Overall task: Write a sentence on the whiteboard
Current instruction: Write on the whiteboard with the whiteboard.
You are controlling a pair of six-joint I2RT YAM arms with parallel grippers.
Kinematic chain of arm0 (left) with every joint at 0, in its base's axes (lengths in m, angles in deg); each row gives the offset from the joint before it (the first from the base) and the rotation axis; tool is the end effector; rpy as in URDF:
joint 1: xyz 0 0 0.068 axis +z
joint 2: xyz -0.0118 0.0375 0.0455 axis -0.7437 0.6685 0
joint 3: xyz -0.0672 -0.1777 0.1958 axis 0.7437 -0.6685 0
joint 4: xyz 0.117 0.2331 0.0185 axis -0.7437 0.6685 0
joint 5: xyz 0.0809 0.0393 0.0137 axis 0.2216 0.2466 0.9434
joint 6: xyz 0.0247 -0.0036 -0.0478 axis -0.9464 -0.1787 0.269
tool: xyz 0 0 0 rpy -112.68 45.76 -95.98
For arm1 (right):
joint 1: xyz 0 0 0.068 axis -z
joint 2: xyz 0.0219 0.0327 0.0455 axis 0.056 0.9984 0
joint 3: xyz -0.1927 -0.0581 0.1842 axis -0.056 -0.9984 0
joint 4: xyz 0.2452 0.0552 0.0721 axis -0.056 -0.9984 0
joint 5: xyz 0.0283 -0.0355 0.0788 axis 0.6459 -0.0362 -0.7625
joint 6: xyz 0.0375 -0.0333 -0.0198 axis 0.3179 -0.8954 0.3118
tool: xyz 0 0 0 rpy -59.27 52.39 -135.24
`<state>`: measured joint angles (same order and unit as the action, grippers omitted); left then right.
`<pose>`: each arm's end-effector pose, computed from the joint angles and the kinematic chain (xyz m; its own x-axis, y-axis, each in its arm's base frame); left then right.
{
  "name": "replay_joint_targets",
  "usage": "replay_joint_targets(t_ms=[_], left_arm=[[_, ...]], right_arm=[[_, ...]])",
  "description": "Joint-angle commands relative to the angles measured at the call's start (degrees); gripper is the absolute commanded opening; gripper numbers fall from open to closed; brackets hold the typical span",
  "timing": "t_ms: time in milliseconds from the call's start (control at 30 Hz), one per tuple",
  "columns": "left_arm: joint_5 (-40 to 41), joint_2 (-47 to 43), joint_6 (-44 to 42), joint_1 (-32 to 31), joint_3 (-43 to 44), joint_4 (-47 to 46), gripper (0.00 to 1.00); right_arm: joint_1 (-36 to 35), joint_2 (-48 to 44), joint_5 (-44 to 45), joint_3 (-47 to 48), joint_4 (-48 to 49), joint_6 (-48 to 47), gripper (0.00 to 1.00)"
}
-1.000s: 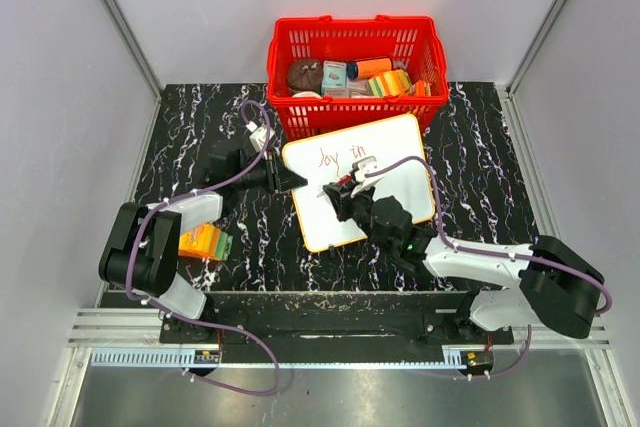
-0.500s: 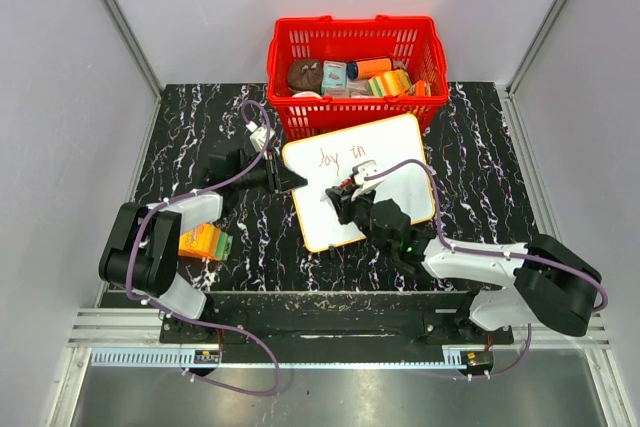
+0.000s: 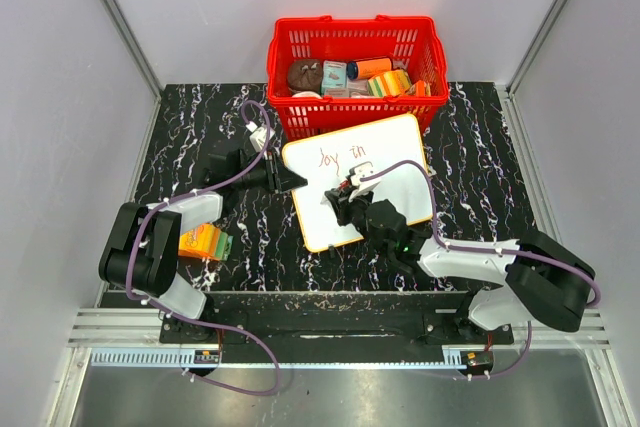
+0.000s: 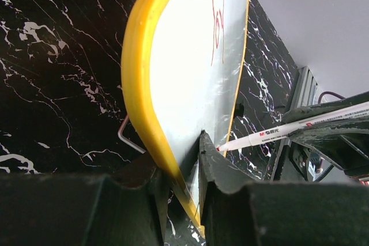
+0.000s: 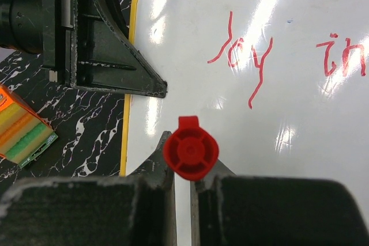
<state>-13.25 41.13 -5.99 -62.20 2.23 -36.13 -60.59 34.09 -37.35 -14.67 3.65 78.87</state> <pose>0.2970 -0.1026 0.1972 -0.6784 -0.1078 -0.7267 0.6133 0.4616 -0.6409 0.1664 0.2335 0.2289 -0.1286 0.0567 -0.9901 -0.5400 0.8334 0.1178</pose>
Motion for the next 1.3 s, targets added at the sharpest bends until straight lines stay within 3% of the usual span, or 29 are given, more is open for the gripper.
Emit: replay_joint_targets(t_ms=[0,700,1267], left_arm=[[7.97,1.36,-11.51,-1.58,0.07,4.09,0.0],[7.97,1.27,-11.59,-1.58,0.07,4.18,0.0],[7.79,1.27,-11.59,-1.67,0.07,4.27,0.0]], right_arm=[[-0.53,0.95,3.67,0.45,1.53,0.06,0.0],[-0.1,-0.01,10.35,1.32,0.03,-0.91,0.0],[0.52,0.25,6.23,4.05,-1.46,-0.03,0.0]])
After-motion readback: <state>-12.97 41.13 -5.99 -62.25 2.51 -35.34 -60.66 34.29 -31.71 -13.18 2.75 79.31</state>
